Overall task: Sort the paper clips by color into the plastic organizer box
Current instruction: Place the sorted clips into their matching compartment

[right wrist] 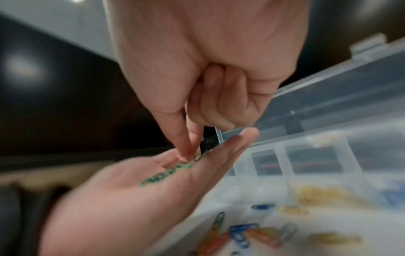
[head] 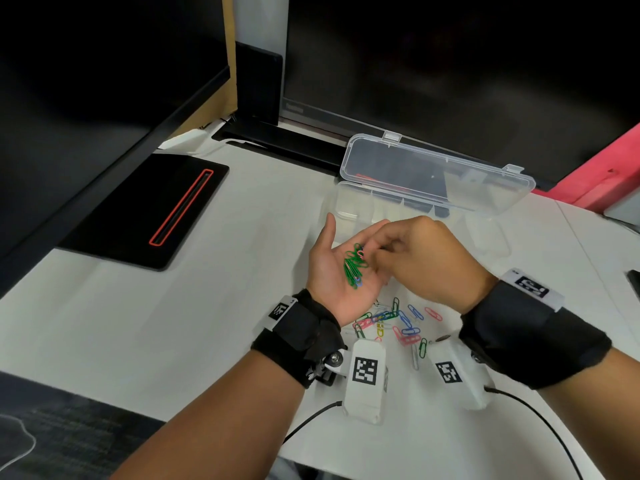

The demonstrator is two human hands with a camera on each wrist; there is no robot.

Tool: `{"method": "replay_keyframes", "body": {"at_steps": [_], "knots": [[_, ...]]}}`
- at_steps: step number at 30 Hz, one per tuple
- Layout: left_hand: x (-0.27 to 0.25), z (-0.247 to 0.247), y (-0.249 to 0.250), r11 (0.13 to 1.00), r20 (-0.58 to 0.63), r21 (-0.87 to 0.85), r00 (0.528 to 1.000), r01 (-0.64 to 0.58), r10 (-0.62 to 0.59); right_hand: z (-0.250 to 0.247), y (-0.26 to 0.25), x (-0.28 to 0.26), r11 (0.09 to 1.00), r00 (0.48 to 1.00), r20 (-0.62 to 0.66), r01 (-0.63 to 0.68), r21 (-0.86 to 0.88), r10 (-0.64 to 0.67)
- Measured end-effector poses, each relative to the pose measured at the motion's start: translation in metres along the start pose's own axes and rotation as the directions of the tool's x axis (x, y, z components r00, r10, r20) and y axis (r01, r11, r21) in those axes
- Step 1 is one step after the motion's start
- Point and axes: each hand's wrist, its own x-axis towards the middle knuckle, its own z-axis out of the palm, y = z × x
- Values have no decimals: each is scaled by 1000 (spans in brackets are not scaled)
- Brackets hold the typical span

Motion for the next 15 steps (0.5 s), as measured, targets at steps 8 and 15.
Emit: {"method": "replay_keyframes", "body": {"at_steps": [8, 15], "knots": [[-2, 3, 2, 1000, -36, -27, 999, -4, 3, -22, 9, 7, 278, 896, 320, -406, 870, 308], [-1, 2, 1, 996, -77, -62, 996, -57, 52, -12, 9, 5, 375, 908, 302, -398, 837, 289]]}}
